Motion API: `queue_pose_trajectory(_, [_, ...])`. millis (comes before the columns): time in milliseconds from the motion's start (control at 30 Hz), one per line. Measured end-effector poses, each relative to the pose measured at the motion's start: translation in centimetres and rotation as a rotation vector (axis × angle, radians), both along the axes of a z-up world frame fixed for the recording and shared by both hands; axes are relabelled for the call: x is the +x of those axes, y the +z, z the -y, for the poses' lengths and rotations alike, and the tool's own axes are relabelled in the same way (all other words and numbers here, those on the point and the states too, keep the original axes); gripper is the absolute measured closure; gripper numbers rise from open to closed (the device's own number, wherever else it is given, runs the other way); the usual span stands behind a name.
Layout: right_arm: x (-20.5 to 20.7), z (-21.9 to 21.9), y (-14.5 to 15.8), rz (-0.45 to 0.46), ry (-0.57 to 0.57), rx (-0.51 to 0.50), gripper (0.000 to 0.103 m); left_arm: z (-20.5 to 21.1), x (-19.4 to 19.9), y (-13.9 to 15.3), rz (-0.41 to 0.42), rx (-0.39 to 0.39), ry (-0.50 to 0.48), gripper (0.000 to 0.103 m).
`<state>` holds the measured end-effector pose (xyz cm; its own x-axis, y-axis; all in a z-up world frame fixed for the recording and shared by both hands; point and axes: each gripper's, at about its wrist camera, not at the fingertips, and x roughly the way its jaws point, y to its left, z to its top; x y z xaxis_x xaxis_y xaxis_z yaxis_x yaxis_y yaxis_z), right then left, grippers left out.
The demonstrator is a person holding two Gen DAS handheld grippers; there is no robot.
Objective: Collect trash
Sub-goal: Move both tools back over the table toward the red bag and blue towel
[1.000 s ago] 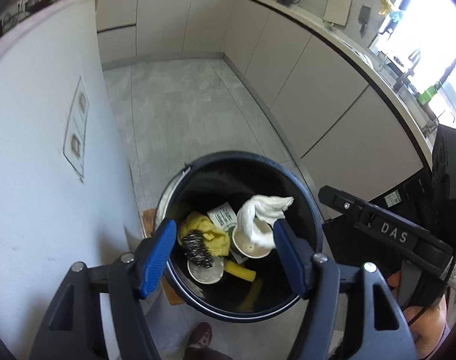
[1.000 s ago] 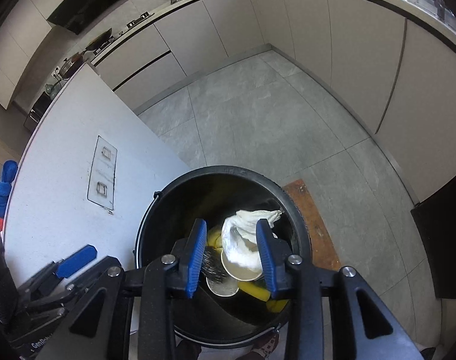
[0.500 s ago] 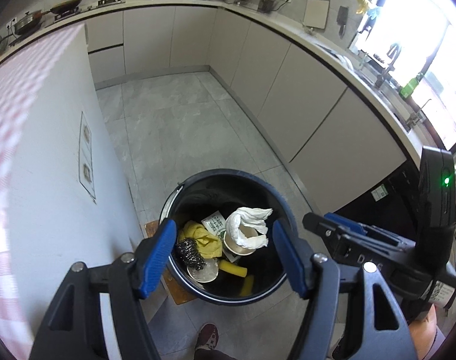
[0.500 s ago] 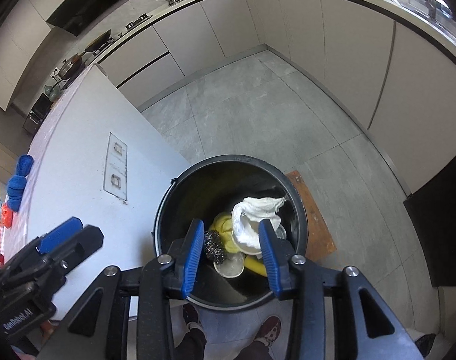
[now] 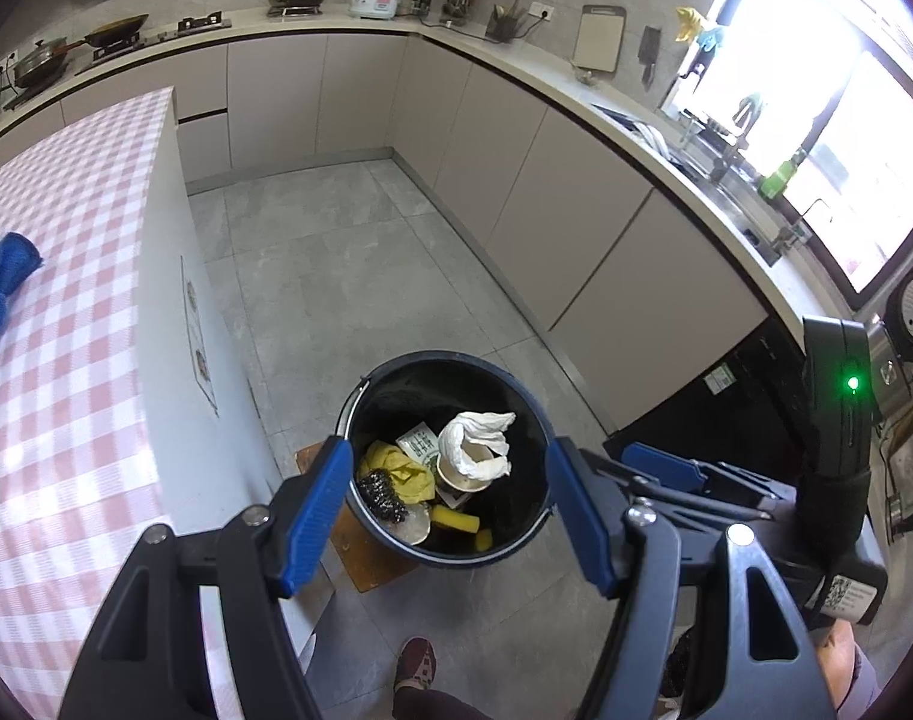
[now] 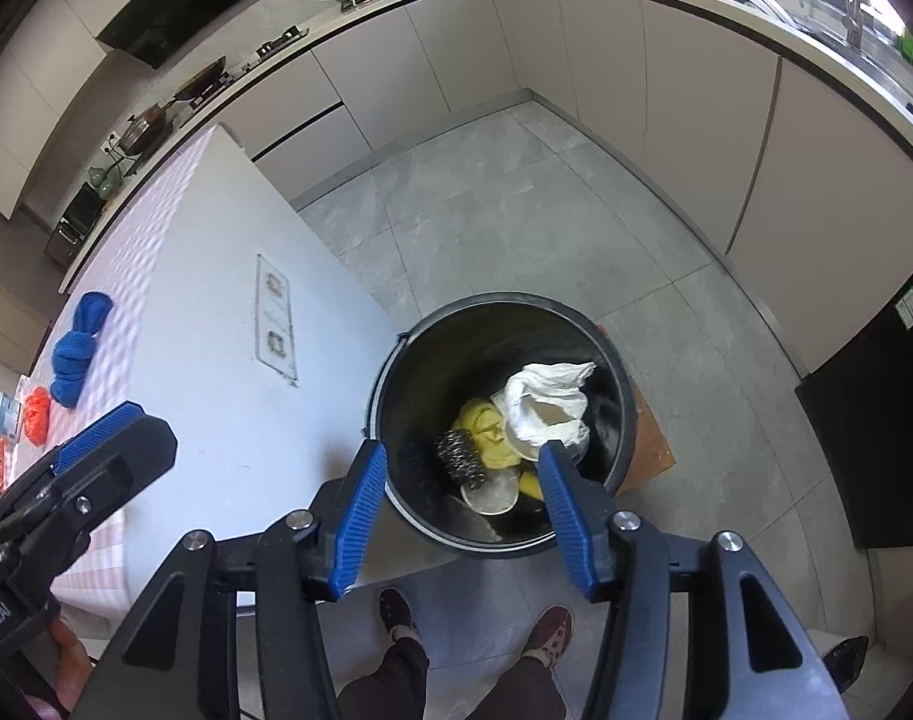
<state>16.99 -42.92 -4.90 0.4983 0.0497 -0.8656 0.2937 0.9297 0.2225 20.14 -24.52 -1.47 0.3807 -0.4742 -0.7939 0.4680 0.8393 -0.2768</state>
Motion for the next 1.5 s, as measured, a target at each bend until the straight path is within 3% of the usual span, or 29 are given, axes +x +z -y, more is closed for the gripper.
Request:
queue_pose_trajectory(233, [-0.6, -3.1, 3.0, 0.047, 0.015, -0.013, 0.046, -3.2, -0.6, 2.2, 0.015, -0.037, -0.005, 0.034])
queue_pose_trajectory(533, [0.1, -9.0, 4.8, 0.080, 0.080, -0.008, 0.046, -8.6, -0.5, 2.9, 0.021, -0.055, 0.062, 0.034])
queue_pose_trajectory(1500, [9.6, -30.6, 4.8, 0.094, 0.421, 0.009, 0.045, -29.4, 3.3, 2.6, 0.058, -0.018, 0.404, 0.034])
